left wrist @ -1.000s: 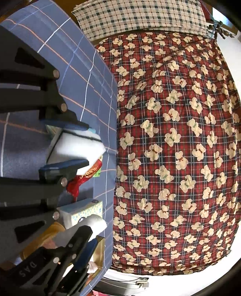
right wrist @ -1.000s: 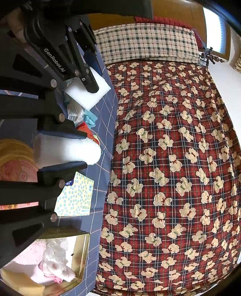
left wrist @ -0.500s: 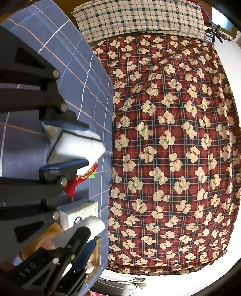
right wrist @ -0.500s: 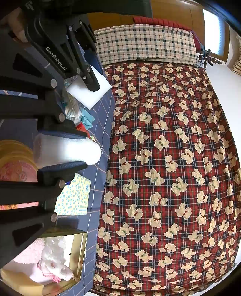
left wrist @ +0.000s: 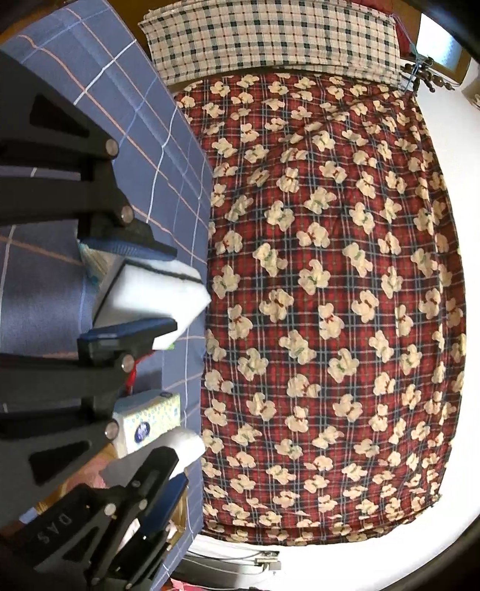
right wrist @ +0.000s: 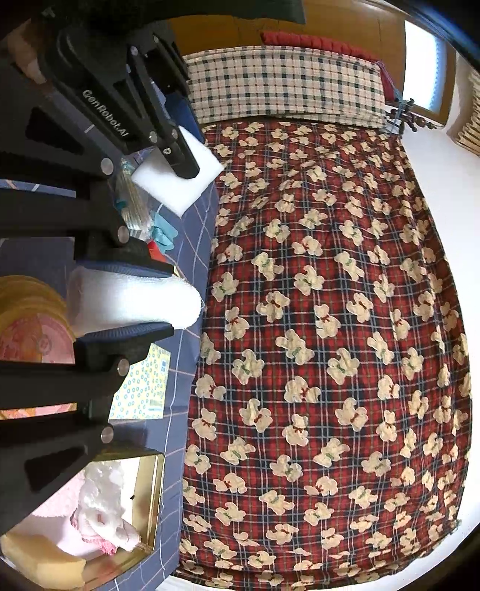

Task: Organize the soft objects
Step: 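Lift and carry the sponge and white roll with both tools over the gold tray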

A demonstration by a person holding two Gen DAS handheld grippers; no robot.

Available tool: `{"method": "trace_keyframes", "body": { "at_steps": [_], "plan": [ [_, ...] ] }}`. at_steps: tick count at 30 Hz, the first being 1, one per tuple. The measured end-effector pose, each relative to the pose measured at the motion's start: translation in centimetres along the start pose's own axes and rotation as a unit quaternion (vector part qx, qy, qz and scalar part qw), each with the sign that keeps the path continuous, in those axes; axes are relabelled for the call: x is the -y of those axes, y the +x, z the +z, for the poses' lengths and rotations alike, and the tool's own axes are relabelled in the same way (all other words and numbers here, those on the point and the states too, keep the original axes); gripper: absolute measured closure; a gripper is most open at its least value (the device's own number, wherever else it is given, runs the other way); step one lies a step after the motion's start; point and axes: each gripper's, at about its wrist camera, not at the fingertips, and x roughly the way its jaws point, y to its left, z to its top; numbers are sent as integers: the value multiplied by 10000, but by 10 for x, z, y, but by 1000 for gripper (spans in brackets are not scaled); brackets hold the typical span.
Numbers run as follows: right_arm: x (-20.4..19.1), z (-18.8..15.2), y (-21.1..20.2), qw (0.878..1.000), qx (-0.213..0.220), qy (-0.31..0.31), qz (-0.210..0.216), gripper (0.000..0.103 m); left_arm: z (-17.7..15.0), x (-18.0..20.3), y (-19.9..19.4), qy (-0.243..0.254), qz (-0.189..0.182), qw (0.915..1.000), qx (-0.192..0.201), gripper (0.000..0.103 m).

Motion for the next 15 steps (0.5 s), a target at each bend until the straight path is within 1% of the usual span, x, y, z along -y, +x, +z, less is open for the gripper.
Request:
{"method": "trace_keyframes", "body": {
  "at_steps": [7, 13, 15],
  "plan": [
    [11, -2, -9, 9998, 112, 97, -138, 75, 0, 13, -1, 11, -161, 9999, 46, 73],
    [19, -2, -14, 9996, 164, 157, -158, 75, -2, 23, -3, 49, -265, 9996, 72, 73],
    [22, -4, -18, 9995, 176, 174, -175, 75, -3, 27, -5, 59, -355, 9993, 65, 73]
  ]
}}
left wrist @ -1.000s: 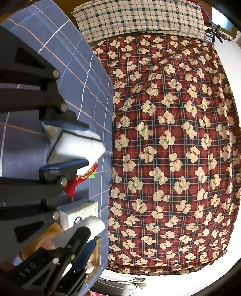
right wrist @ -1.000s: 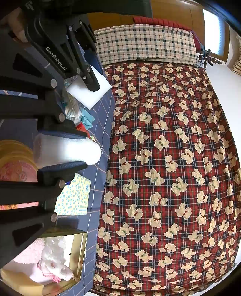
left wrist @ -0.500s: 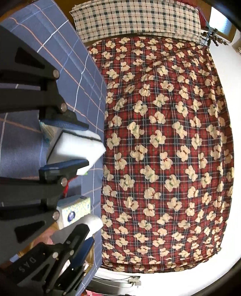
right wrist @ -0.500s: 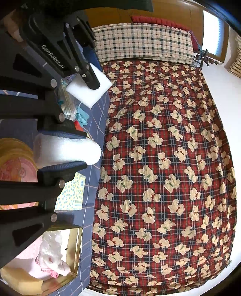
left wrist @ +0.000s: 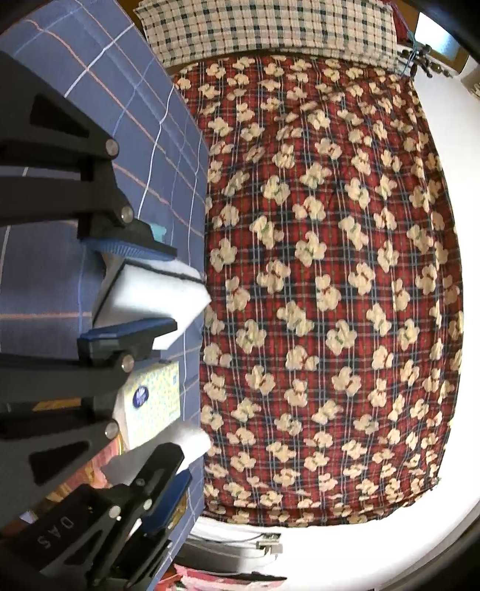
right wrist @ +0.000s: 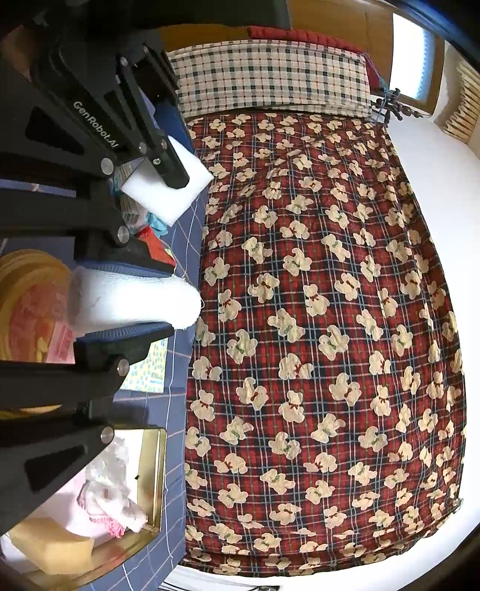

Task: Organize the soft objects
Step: 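Lift and carry the sponge and white roll with both tools over the gold tray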

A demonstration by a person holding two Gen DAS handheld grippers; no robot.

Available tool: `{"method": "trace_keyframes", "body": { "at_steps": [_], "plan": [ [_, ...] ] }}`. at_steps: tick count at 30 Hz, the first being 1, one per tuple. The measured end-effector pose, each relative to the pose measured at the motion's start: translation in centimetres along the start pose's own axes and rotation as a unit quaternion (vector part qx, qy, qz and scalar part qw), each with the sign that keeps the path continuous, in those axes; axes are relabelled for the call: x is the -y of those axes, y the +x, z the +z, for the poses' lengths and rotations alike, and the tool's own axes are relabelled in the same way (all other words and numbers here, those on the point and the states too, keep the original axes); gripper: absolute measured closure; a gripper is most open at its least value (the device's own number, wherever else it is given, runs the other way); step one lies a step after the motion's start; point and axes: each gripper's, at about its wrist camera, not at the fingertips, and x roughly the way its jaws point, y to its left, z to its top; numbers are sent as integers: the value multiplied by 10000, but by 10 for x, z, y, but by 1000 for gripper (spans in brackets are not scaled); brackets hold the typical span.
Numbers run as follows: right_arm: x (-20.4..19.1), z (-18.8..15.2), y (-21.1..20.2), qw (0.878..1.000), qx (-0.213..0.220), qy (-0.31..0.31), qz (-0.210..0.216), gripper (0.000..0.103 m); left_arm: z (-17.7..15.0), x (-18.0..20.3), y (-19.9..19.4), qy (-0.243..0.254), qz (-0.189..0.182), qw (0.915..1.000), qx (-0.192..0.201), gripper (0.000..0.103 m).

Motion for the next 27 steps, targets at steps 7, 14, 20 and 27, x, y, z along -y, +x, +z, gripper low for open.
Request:
{"method": "trace_keyframes", "body": {
  "at_steps": [7, 14, 20, 27],
  "plan": [
    [24, 6, -19, 9997, 115, 153, -127, 75, 4, 20, 2, 34, -323, 9994, -127, 73],
    [53, 12, -34, 9988, 175, 290, -345, 75, 18, 51, 0, 129, -786, 9966, -210, 73],
    [81, 15, -46, 9975, 173, 369, -575, 75, 30, 84, 4, 193, -1286, 9906, -425, 73],
    [123, 20, -56, 9946, 124, 572, -853, 75, 40, 123, 14, 281, -1726, 9819, -721, 73]
  ]
}}
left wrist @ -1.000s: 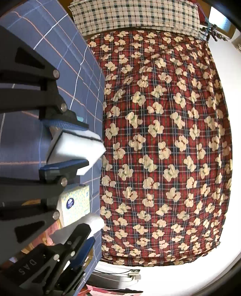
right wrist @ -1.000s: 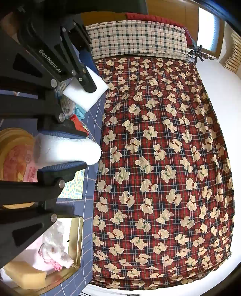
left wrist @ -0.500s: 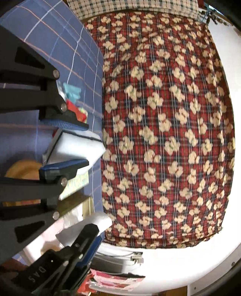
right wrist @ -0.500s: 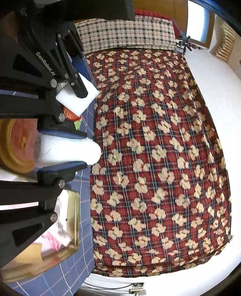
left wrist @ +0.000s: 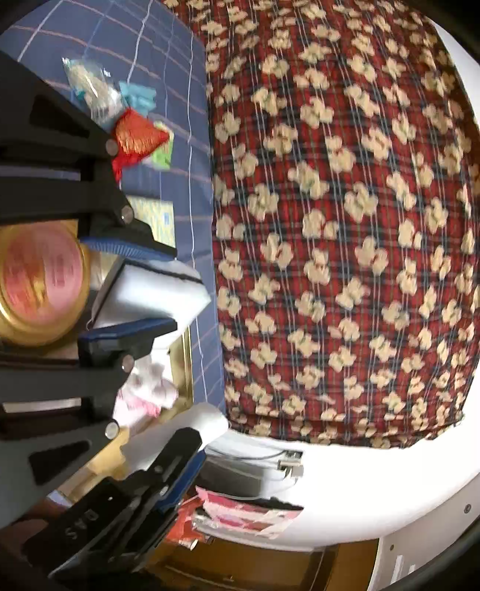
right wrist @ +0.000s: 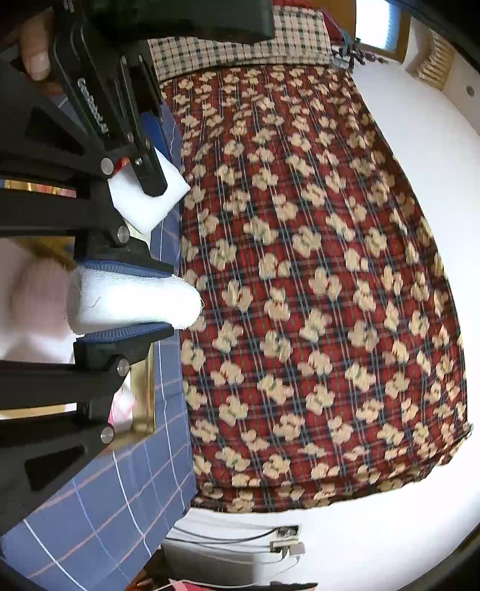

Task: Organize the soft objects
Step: 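Lift and carry the sponge and white roll with both tools over the gold tray, then open the left tool to drop the sponge while the right tool releases the roll into the tray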

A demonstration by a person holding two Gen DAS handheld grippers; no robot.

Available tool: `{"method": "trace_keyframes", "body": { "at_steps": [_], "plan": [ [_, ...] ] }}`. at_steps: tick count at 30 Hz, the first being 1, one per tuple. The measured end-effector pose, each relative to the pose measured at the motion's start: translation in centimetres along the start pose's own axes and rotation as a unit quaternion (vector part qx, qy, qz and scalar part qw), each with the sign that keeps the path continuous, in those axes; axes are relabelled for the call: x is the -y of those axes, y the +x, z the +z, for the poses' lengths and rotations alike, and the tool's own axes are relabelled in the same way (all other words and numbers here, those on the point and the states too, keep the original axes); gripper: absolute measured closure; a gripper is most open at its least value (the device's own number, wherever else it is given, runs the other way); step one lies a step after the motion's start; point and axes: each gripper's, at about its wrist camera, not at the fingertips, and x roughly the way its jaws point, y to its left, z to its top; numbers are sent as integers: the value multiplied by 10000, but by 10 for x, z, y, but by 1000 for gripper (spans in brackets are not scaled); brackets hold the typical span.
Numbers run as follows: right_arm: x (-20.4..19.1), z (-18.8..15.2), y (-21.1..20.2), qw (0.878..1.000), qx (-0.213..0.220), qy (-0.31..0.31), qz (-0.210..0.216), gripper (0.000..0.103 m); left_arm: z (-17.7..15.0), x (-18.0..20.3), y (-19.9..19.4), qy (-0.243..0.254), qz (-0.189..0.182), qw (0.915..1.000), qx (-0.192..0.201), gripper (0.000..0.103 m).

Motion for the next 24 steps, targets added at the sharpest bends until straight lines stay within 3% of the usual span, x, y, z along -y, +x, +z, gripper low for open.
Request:
{"method": "trace_keyframes", "body": {
  "at_steps": [8, 14, 24],
  "plan": [
    [43, 14, 3, 9996, -211, 71, -180, 75, 13, 36, 25, 158, -559, 9974, -427, 73],
    [67, 26, 15, 9987, -443, 148, -188, 75, 18, 55, 47, 257, -771, 9931, -845, 73],
    [110, 16, 61, 9886, -1390, 558, -156, 75, 22, 76, 78, 297, -949, 9854, -1384, 73]
  ]
}}
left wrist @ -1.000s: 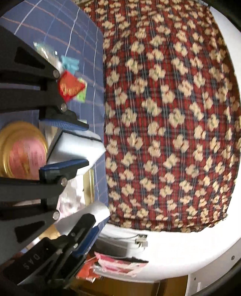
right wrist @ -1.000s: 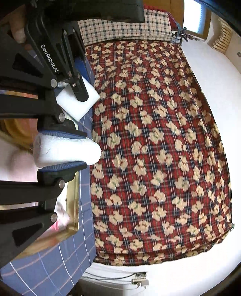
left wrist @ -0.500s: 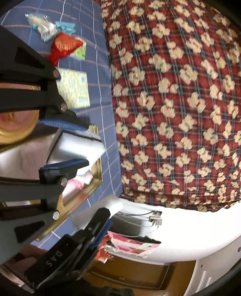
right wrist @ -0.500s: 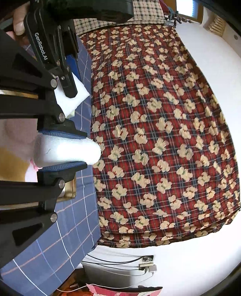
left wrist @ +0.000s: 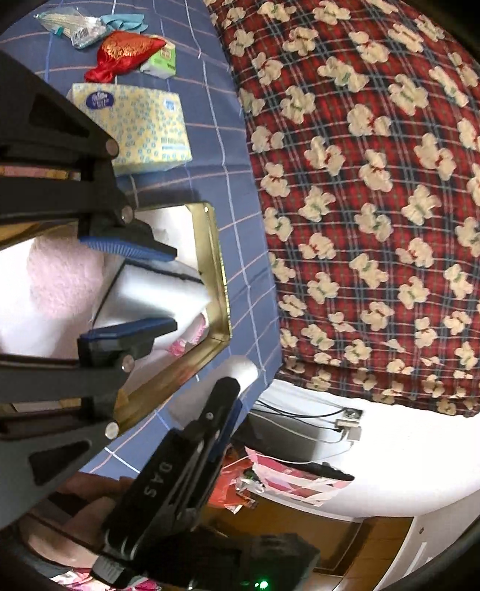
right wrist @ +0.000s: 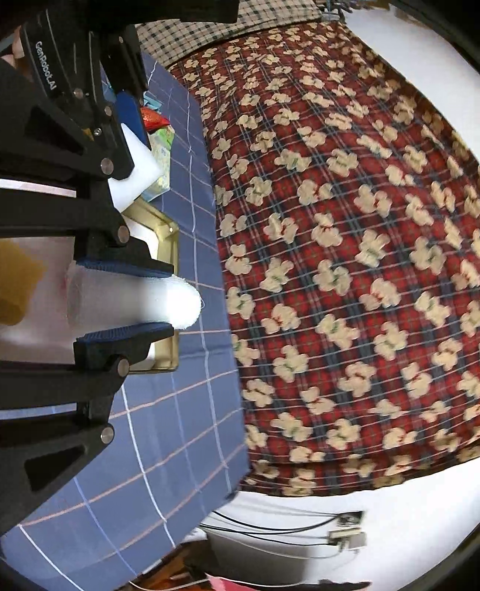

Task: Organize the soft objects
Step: 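Open the left tool to drop the sponge while the right tool releases the roll into the tray, then move both open tools back to the remaining objects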

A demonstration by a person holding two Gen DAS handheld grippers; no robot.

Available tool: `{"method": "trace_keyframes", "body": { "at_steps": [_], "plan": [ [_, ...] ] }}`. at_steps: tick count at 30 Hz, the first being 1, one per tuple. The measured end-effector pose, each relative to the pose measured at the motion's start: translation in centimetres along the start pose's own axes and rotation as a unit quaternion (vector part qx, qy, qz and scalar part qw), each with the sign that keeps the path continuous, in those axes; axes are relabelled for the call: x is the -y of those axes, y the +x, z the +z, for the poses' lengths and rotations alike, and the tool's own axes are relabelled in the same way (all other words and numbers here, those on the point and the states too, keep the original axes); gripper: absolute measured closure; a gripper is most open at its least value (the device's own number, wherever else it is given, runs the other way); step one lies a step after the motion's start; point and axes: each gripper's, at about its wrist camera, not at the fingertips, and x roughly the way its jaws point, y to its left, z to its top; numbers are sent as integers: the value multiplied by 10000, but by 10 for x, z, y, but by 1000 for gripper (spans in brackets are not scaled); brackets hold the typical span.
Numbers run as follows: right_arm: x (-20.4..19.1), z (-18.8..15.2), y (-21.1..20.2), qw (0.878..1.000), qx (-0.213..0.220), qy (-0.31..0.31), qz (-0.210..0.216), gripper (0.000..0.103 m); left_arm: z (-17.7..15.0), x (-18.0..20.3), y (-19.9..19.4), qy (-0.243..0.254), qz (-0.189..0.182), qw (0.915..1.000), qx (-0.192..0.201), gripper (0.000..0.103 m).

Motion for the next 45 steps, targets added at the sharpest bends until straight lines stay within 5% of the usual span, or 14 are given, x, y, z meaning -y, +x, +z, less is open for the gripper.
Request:
{"method": "trace_keyframes", "body": {
  "at_steps": [21, 27, 29, 31, 45],
  "plan": [
    [-1, -5, 27, 9977, -650, -199, -5, 75, -9, 11, 25, 125, 40, 9994, -308, 72],
    [0, -4, 26, 9981, -596, -129, 38, 73, -10, 15, 24, 222, 117, 9992, -304, 64],
    [0, -4, 24, 9984, -558, -104, 53, 60, -11, 16, 22, 273, 145, 9992, -263, 62],
    [0, -4, 20, 9988, -476, -81, 32, 35, -12, 18, 20, 340, 194, 9990, -221, 49],
    [-20, 0, -9, 9999, 52, -19, 150, 31, -17, -6, -30, 116, 392, 9982, 431, 39]
  ]
}}
